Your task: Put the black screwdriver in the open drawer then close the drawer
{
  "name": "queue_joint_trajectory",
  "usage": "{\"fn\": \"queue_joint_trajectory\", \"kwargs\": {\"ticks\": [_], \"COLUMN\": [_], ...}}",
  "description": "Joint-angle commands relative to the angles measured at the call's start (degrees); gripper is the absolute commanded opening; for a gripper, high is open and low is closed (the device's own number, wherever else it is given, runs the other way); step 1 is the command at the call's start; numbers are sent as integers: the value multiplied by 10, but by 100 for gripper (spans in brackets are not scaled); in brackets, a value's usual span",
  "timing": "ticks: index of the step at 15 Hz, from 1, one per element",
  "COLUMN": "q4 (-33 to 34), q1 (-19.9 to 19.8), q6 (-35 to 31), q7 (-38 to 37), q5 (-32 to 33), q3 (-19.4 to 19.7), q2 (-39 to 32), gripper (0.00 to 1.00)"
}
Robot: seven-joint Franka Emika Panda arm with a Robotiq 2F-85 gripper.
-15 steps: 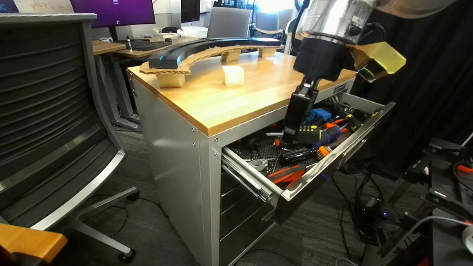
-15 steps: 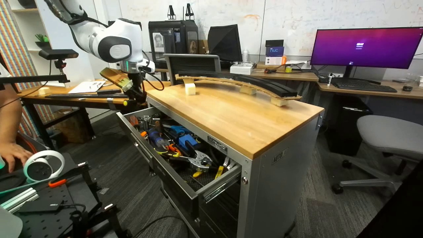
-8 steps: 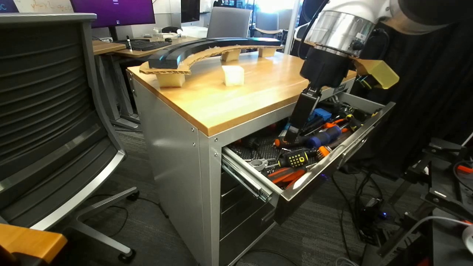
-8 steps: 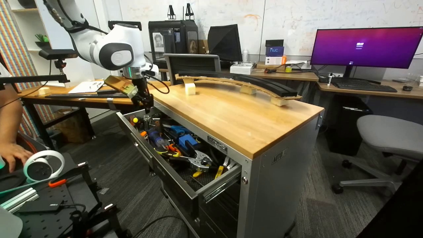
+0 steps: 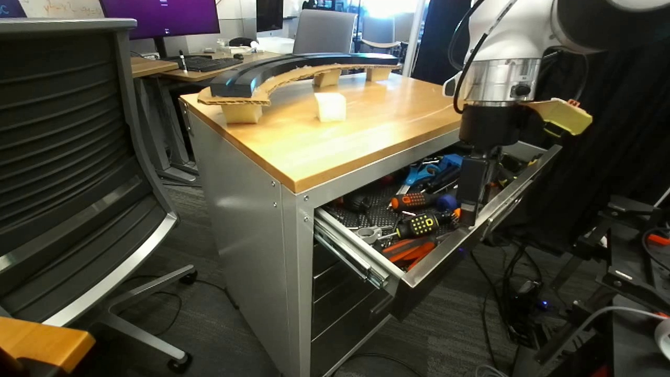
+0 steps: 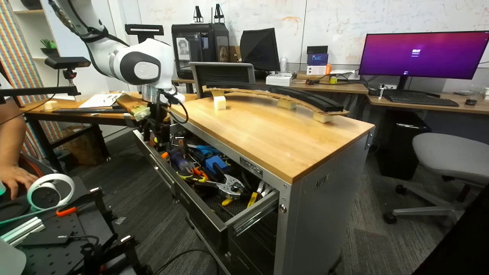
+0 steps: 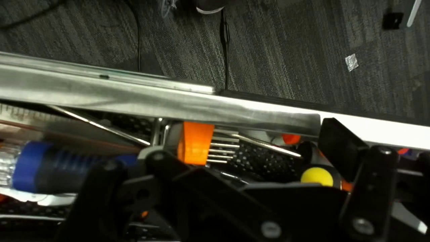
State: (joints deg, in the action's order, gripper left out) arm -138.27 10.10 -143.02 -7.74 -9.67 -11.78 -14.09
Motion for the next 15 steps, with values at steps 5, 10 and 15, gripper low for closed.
{"fn": "queue_joint_trajectory", "kwargs": {"ticks": [5, 10, 15], "q4": [-13, -21, -66], "q1": [7, 2, 15], "q6": [87, 80, -97], "q7": [-68, -81, -98], "q5": [-5, -14, 11], "q3": [13, 18, 28], "q2": [44, 11, 1], "gripper": [100, 66, 27]}}
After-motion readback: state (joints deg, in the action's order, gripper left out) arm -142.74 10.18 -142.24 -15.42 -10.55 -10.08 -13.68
